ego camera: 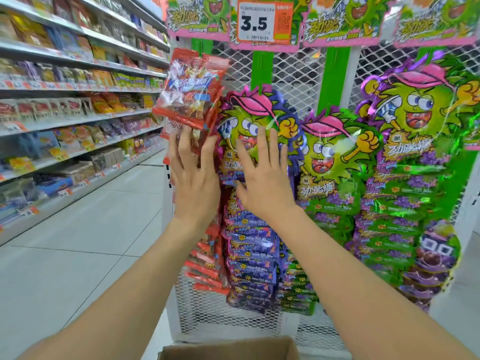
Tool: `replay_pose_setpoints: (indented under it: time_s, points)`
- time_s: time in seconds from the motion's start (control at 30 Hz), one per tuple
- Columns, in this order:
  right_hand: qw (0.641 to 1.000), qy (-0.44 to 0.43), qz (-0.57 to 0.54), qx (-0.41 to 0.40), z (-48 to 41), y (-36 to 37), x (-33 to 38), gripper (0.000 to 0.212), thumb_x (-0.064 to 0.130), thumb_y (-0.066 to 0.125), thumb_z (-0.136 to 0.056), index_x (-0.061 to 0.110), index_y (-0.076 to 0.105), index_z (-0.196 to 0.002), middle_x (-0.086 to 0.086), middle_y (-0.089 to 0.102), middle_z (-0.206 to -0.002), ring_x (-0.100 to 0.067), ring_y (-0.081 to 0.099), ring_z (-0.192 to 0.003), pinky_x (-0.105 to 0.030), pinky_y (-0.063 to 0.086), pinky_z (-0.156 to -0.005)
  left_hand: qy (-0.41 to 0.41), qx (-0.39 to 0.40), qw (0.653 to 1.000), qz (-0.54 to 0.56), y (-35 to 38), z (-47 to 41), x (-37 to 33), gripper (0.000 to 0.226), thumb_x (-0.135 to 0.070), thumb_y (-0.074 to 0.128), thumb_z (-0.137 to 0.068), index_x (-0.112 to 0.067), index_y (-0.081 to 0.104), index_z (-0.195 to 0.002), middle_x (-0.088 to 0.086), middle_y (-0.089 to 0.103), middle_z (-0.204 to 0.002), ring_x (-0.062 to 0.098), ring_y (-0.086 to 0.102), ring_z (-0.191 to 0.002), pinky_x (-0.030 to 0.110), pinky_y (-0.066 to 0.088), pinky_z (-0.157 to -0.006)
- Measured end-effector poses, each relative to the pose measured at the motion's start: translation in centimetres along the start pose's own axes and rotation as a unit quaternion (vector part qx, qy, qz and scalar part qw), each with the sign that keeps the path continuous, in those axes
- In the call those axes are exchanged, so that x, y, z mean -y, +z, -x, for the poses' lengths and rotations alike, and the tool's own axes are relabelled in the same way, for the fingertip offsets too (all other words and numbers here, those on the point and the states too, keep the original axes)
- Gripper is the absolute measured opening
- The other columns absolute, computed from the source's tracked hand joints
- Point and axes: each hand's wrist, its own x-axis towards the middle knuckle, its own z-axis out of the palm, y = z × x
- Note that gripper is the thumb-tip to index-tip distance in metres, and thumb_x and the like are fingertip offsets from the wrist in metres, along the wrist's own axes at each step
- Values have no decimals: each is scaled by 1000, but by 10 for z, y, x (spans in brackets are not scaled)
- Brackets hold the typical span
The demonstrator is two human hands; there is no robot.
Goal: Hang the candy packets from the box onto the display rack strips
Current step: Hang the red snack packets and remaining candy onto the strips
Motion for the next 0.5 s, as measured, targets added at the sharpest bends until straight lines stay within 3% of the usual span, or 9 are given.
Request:
replay_pose_setpoints:
  time_s: [0.07, 0.17, 0.23, 0.3, 0.4, 0.5]
  points:
    - [999, -5, -37, 7, 0, -4, 0, 92, 47, 68, -90, 23, 21, -166, -26, -2, -171, -48, -7, -158, -68, 8, -124, 17, 31, 999, 28, -4, 3, 0, 71, 6, 50, -83, -15, 47, -151, 26, 22, -166, 51, 16, -156, 54, 10, -130]
    - [998, -28, -52, -27, 15, -7, -2, 70, 38, 64, -92, 17, 43, -155, -24, 12, -171, -44, 3, -159, -64, 12, -126, 67, 65, 995, 45, -4, 15, 3, 54, -8, 61, -91, -13, 53, -144, 24, 33, -159, 49, 31, -148, 55, 22, -126]
    - [994, -68, -56, -63, 41, 2, -1, 46, 28, 60, -92, 7, 61, -133, -26, 28, -165, -44, 18, -157, -60, 18, -125, 83, 62, 993, 51, -5, 34, 6, 41, -12, 61, -94, -10, 60, -135, 23, 46, -147, 46, 44, -134, 53, 33, -117]
    - [989, -98, -98, -55, 83, 15, 6, 30, 22, 55, -90, 4, 66, -112, -26, 48, -148, -44, 41, -142, -56, 34, -118, 86, 69, 992, 68, -9, 65, 8, 30, -12, 59, -93, -9, 65, -122, 18, 57, -130, 43, 53, -119, 53, 43, -102]
    - [976, -98, -187, 62, 163, 40, 20, 24, 23, 53, -87, 9, 69, -98, -11, 64, -106, -35, 60, -102, -47, 51, -87, 78, 181, 976, 94, -16, 131, 11, 20, -17, 56, -87, -13, 67, -104, 8, 65, -98, 37, 62, -94, 47, 48, -75]
    - [926, 43, -279, 251, 240, 70, 31, 16, 26, 56, -88, 23, 72, -88, 6, 63, -76, -18, 62, -75, -36, 55, -73, -13, 368, 925, 99, -24, 202, 19, 17, -31, 54, -90, -22, 63, -101, 0, 71, -78, 36, 69, -77, 41, 50, -62]
